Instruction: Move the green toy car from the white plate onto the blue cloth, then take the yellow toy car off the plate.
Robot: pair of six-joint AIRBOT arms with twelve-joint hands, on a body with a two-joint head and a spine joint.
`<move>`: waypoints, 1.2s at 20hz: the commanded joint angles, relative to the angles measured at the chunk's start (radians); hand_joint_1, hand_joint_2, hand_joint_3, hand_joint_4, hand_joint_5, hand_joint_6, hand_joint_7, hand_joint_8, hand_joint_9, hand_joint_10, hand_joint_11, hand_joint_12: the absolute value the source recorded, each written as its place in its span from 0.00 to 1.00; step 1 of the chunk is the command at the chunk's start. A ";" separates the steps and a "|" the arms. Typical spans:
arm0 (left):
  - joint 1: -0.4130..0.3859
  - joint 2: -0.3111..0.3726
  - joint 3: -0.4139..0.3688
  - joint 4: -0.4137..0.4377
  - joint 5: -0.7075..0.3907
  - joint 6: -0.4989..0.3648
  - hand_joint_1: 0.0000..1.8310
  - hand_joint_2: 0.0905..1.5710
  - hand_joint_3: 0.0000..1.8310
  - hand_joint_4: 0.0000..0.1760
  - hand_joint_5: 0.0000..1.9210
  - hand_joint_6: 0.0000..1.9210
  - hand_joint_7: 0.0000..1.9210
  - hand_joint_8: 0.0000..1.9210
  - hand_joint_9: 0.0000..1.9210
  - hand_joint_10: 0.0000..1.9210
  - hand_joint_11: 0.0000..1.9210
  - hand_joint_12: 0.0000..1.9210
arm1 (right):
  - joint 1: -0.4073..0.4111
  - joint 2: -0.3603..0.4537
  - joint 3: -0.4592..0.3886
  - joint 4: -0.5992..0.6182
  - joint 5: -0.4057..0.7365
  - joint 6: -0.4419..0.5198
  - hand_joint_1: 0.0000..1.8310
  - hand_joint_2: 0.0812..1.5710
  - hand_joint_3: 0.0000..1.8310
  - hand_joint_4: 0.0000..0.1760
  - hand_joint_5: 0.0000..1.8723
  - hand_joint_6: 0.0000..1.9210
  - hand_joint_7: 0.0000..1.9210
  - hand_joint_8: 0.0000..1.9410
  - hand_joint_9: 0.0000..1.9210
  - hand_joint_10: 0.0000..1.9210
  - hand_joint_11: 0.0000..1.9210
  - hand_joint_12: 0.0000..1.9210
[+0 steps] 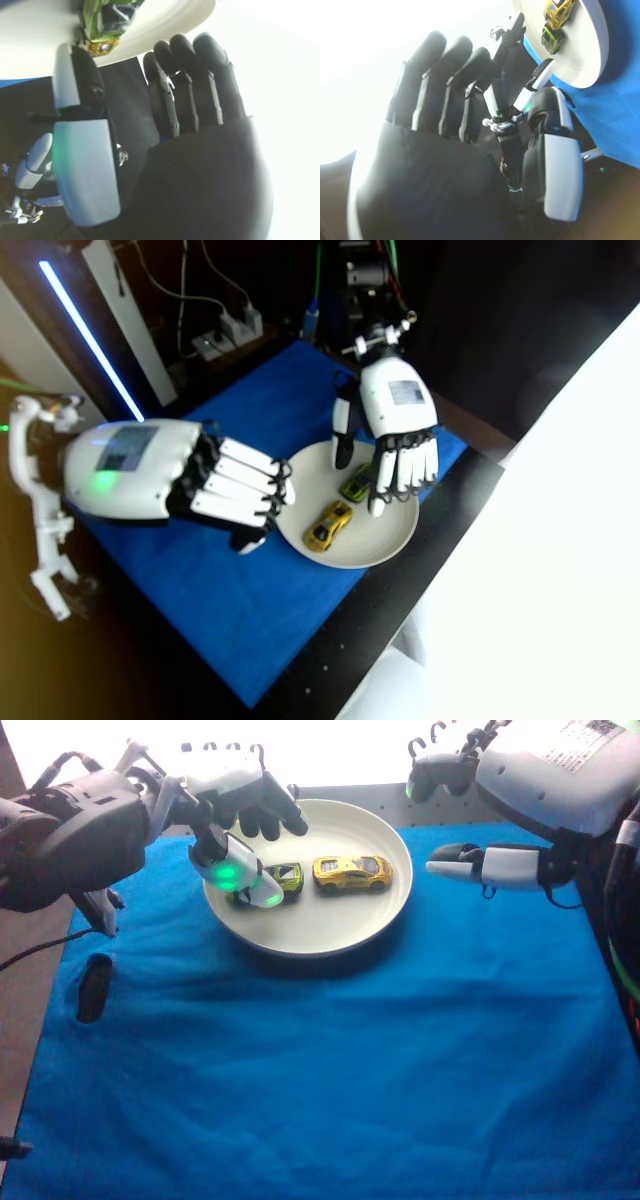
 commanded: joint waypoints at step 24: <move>0.023 -0.042 0.041 -0.028 -0.072 0.001 0.73 0.76 0.00 0.00 0.40 0.66 0.44 0.65 0.32 0.82 0.05 0.90 | 0.014 -0.001 -0.009 -0.002 0.129 -0.008 0.40 0.70 0.00 0.00 0.24 0.49 0.30 0.66 0.28 0.79 0.22 0.98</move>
